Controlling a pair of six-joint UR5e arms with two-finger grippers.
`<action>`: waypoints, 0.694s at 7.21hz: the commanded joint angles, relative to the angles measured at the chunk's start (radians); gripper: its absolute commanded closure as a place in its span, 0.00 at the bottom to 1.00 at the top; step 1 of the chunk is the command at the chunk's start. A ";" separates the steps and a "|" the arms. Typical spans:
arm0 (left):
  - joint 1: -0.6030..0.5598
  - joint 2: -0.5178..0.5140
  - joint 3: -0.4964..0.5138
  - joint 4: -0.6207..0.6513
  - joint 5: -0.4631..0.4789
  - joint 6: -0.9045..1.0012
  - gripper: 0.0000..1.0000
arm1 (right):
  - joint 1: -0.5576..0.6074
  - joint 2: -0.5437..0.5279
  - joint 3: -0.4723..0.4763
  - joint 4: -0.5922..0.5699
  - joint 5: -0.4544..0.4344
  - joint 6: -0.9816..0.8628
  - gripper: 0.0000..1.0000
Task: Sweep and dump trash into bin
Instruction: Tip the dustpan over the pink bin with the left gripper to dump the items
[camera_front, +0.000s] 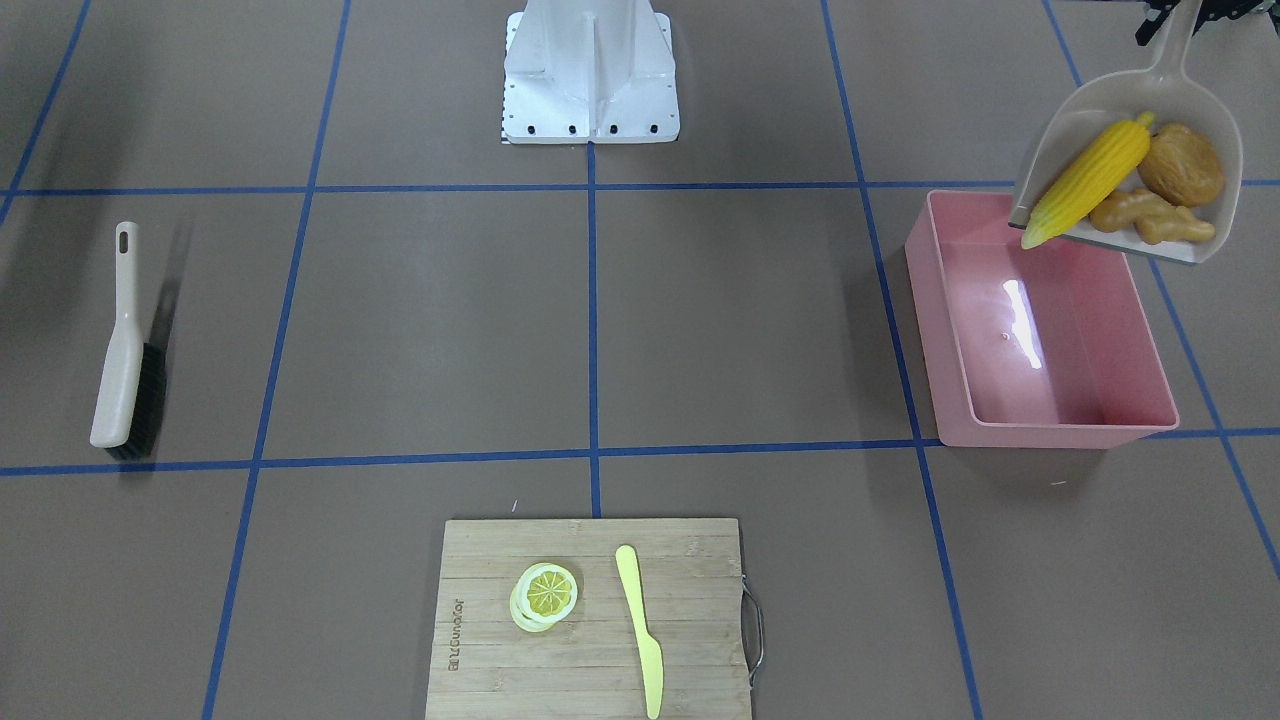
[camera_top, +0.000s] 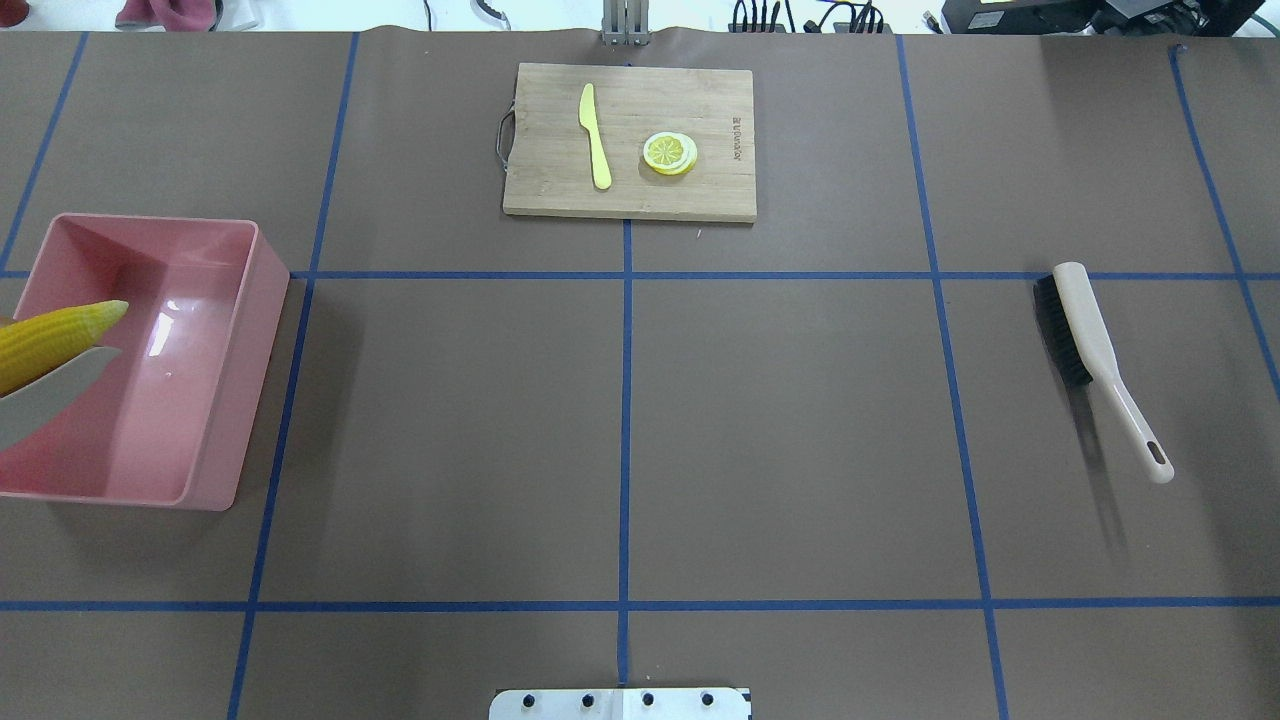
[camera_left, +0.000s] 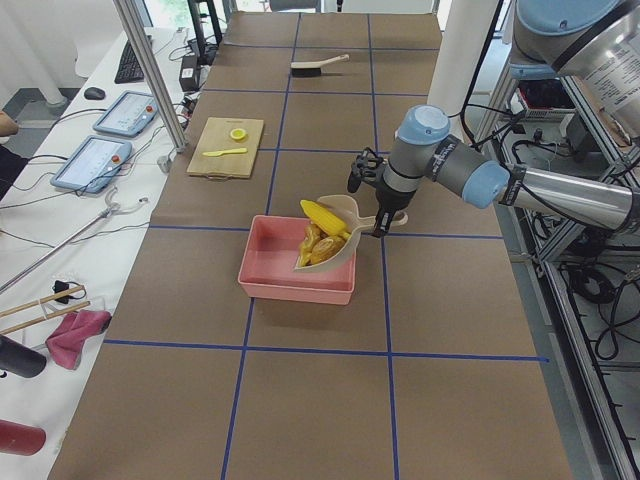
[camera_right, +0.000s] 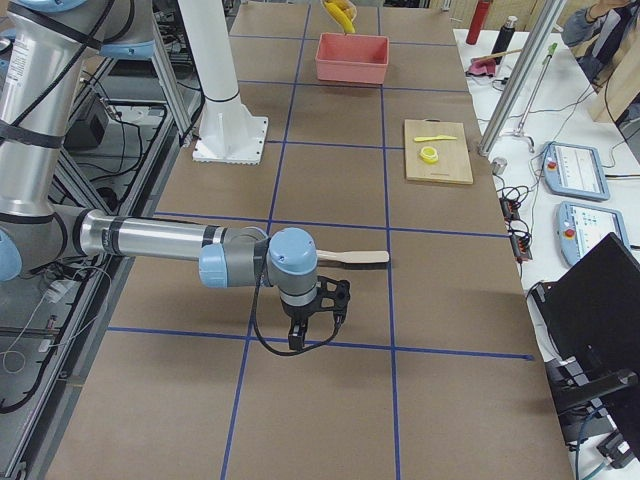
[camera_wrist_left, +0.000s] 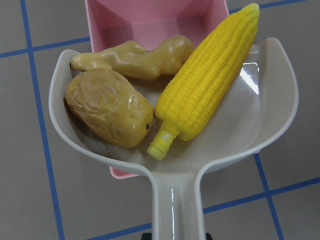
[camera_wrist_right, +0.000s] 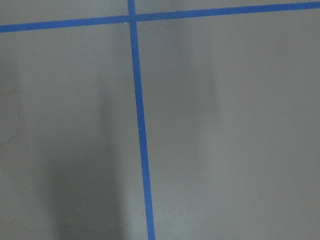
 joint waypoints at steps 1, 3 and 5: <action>0.062 -0.016 -0.030 0.111 0.028 0.052 1.00 | 0.001 0.003 0.090 -0.128 -0.009 -0.001 0.00; 0.110 -0.043 -0.034 0.221 0.030 0.052 1.00 | 0.016 0.019 0.104 -0.155 -0.031 0.002 0.00; 0.113 -0.054 -0.025 0.293 0.022 0.057 1.00 | 0.016 0.023 0.113 -0.152 -0.068 0.001 0.00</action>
